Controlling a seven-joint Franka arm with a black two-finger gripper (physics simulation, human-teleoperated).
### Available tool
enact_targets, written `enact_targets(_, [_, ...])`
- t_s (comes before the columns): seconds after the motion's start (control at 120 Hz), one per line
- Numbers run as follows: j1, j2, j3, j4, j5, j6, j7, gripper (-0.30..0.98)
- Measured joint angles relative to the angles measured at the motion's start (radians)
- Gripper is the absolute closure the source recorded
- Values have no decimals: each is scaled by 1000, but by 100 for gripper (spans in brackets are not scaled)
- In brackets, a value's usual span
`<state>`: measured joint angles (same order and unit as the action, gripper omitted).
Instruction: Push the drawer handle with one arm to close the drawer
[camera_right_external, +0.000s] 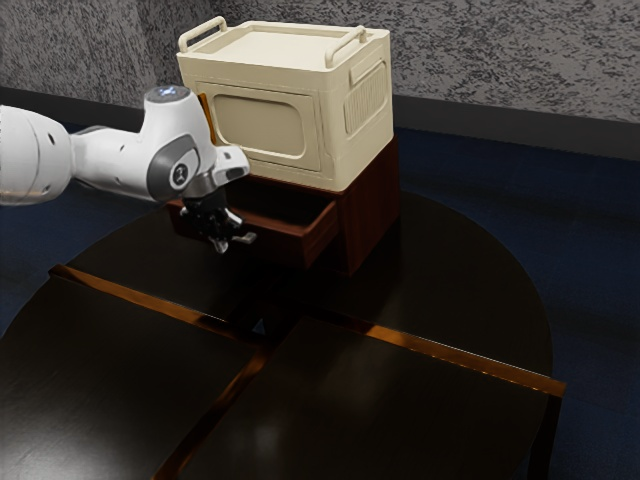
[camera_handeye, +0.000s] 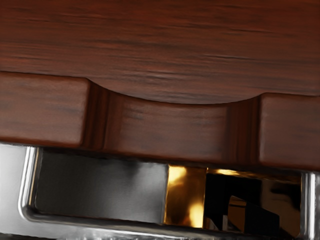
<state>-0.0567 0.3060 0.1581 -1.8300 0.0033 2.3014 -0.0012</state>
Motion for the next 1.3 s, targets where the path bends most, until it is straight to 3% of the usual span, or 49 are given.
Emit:
enact_targets(0.5, [15,108,-11,144,-2,27,52,79])
enact_targets(0.758, [69,160,-82,222,-2,43,77,79])
enact_targets(1.3, [72,256,-90,355,-6,48,112,78])
